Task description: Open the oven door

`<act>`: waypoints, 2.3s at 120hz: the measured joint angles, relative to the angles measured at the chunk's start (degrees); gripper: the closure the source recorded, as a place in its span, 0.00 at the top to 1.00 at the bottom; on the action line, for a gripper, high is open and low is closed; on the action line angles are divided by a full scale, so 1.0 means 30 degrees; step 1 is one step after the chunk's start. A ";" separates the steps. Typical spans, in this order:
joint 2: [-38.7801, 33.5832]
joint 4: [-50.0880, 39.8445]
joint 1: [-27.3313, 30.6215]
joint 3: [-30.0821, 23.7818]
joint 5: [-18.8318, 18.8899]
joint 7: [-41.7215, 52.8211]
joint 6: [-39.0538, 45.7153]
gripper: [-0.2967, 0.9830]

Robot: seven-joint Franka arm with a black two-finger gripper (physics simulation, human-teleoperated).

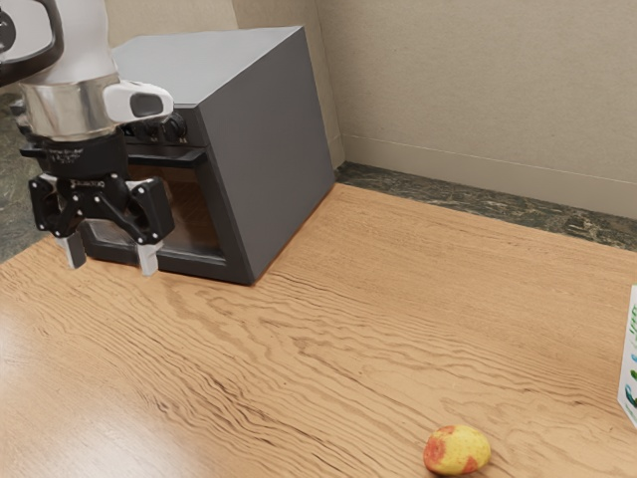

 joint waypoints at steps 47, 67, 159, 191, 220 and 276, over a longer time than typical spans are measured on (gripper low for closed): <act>-0.0968 -0.5201 0.3404 0.3937 -0.0757 -0.2848 1.0946 0.77; -0.0672 -0.6403 0.4610 0.5563 -0.2392 -0.5024 1.7607 0.77; 0.3598 -0.3187 0.5435 0.5478 -0.4268 -1.2597 2.3278 0.77; 0.4252 -0.2677 0.4856 0.5446 -0.4290 -1.3956 2.3488 0.77; 0.4451 -0.2898 0.5312 0.5439 -0.4298 -1.4742 2.3716 0.77; 0.4852 -0.3800 0.5164 0.5296 -0.4885 -1.5533 2.4588 0.77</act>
